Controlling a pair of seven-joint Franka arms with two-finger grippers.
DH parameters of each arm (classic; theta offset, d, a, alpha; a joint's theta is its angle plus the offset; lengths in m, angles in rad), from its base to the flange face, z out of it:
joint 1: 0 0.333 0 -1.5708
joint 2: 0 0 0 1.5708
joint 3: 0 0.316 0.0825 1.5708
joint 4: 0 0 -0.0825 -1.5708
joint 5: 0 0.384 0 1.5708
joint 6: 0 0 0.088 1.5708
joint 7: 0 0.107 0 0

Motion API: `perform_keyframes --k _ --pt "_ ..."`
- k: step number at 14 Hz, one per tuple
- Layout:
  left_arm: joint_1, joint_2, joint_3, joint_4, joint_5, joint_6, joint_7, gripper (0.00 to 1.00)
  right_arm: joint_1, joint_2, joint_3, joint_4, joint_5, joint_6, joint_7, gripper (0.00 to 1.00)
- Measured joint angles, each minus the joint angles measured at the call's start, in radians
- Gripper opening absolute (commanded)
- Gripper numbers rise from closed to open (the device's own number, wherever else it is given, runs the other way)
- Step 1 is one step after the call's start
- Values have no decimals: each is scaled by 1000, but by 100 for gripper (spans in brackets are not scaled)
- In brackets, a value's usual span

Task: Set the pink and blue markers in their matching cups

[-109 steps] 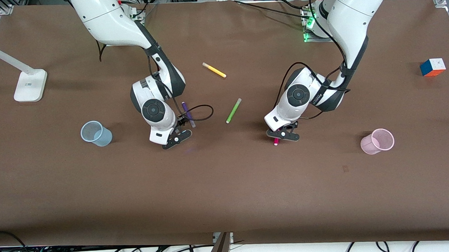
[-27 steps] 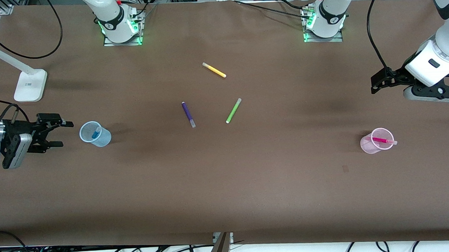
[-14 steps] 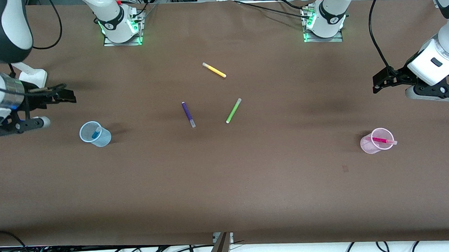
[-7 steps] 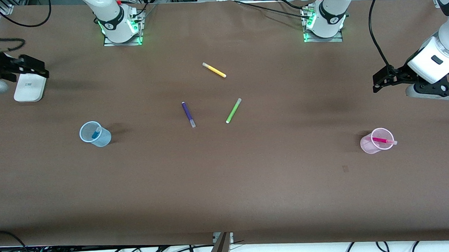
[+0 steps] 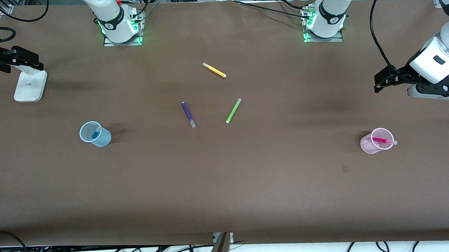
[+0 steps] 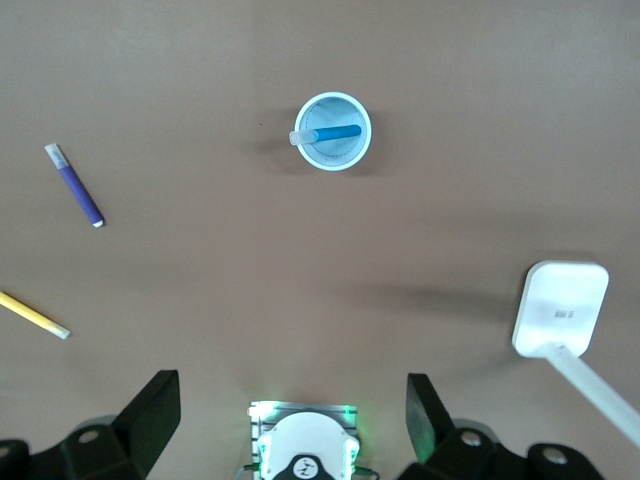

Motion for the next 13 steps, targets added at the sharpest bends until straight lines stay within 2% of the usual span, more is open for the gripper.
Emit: perform_keyframes --k 13 --pt "-4 -1 -22 0 0 -19 -1 100 0 17 11 14 0 -2 22 100"
